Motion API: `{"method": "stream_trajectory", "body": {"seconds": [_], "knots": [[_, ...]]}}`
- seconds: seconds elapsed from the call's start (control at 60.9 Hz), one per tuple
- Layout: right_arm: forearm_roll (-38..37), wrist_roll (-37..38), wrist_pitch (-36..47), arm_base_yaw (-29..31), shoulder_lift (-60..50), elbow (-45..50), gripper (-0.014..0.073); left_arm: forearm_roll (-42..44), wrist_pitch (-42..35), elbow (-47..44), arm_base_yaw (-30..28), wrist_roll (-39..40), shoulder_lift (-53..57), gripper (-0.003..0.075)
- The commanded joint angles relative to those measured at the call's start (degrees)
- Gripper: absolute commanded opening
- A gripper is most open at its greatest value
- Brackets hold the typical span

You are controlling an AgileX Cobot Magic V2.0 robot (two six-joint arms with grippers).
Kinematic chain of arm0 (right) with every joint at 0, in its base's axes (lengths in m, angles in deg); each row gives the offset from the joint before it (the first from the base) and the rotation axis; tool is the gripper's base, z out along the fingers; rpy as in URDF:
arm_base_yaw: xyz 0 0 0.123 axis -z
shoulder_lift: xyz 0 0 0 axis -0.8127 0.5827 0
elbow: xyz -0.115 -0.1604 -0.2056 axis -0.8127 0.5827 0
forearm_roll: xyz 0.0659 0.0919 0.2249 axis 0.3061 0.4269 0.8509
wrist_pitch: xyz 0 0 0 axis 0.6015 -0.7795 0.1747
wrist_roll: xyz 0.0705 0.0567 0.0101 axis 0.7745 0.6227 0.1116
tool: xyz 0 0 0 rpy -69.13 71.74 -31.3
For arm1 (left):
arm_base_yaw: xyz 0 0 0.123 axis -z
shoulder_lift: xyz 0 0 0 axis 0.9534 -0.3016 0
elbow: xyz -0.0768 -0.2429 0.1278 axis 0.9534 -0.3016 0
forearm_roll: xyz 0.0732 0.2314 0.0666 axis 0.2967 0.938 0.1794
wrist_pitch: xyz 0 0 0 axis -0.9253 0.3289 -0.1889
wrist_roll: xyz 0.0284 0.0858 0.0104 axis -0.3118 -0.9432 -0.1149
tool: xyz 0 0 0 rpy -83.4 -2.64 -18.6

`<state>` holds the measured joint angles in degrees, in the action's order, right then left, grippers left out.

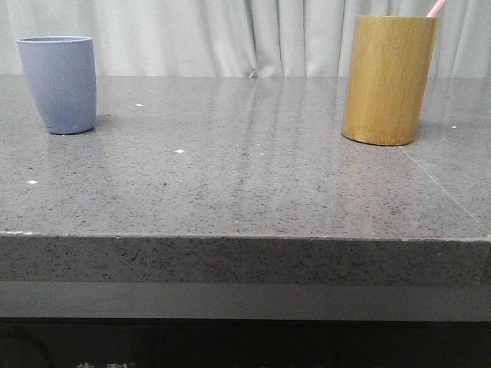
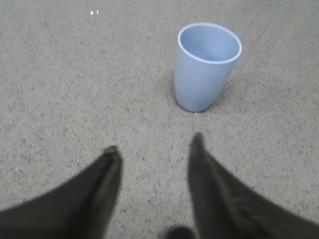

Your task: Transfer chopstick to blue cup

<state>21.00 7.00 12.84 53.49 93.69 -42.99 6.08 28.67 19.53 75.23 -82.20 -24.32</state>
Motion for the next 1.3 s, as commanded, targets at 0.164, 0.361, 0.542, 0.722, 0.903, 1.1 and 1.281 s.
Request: {"method": "stream_trajectory", "body": {"seconds": [0.164, 0.361, 0.542, 0.722, 0.903, 1.1, 1.281], "knots": [[-0.51, -0.50, 3.49, 0.27, 0.17, -1.79, 0.0540, -0.55, -1.92, 7.08, 0.45, 0.04, -3.71, 0.0484], [-0.51, -0.50, 3.42, 0.27, 0.17, -1.79, 0.0540, -0.55, 3.29, 14.81, 0.45, -0.19, -11.07, 0.0446], [-0.51, -0.50, 3.42, 0.27, 0.17, -1.79, 0.0540, -0.55, 6.21, 22.22, 0.45, -1.57, -18.83, 0.0440], [-0.51, -0.50, 3.42, 0.27, 0.17, -1.79, 0.0540, -1.26, 10.54, 30.62, 0.45, -1.96, -27.67, 0.0440], [-0.51, -0.50, 3.42, 0.27, 0.17, -1.79, 0.0540, -2.36, 13.84, 37.61, 0.45, -1.96, -35.13, 0.0440], [-0.51, -0.50, 3.56, 0.27, 0.17, -1.79, 0.0540, -2.98, 14.93, 43.78, 0.45, -3.29, -42.42, 0.0440], [-0.51, -0.50, 3.87, 0.27, 0.17, -1.79, 0.0540, -2.98, 17.75, 49.58, 1.83, -4.44, -47.94, 0.0440]]}}
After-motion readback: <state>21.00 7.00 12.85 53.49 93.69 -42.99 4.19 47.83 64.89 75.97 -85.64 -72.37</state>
